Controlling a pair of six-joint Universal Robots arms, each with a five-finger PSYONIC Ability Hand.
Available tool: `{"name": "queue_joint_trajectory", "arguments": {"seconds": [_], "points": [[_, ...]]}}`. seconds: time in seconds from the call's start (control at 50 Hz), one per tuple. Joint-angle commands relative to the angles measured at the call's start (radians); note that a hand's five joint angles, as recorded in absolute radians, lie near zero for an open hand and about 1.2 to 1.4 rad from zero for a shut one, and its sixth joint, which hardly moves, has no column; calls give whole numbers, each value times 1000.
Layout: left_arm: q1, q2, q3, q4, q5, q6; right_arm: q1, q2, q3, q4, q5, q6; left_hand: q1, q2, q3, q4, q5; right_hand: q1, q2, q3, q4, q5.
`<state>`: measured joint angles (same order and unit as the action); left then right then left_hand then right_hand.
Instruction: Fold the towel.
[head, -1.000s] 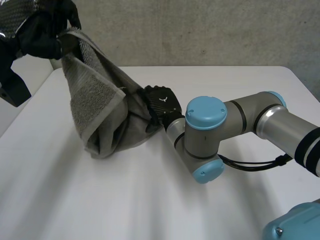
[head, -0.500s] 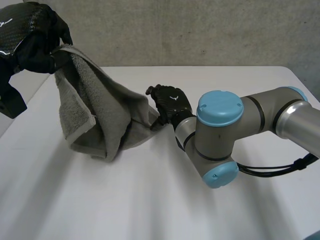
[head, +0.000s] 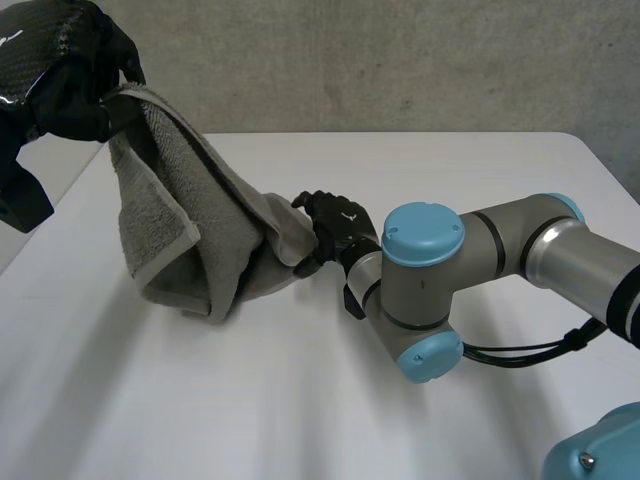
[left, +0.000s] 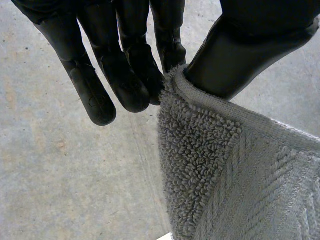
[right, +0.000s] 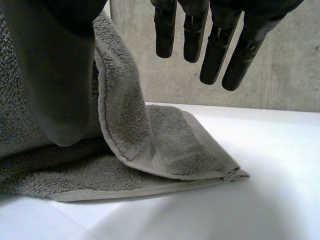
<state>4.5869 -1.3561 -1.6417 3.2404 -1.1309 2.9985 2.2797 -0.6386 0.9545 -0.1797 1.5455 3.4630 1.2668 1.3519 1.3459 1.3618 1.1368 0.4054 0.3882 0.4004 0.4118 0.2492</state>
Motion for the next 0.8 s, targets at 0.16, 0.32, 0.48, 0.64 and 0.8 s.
{"name": "queue_joint_trajectory", "arguments": {"seconds": [0.16,0.32,0.48,0.64,0.8], "points": [[-9,5,-1,-4,-6,-4,9,155,-206,92,-30,175,129,44,50,34,85,47,64,52,40,28],[-11,6,-3,-8,-6,-44,27,247,-345,126,-51,237,129,44,50,34,85,120,137,125,113,101],[-13,6,-10,-2,-1,-89,35,287,-401,131,-65,255,129,44,50,34,85,396,413,401,390,378],[-9,6,-15,1,-3,-89,35,283,-410,131,-85,258,129,44,50,34,85,991,1008,996,984,973],[6,0,-7,4,-3,-87,-23,103,-352,160,-87,220,129,44,50,34,85,991,1008,996,984,973]]}}
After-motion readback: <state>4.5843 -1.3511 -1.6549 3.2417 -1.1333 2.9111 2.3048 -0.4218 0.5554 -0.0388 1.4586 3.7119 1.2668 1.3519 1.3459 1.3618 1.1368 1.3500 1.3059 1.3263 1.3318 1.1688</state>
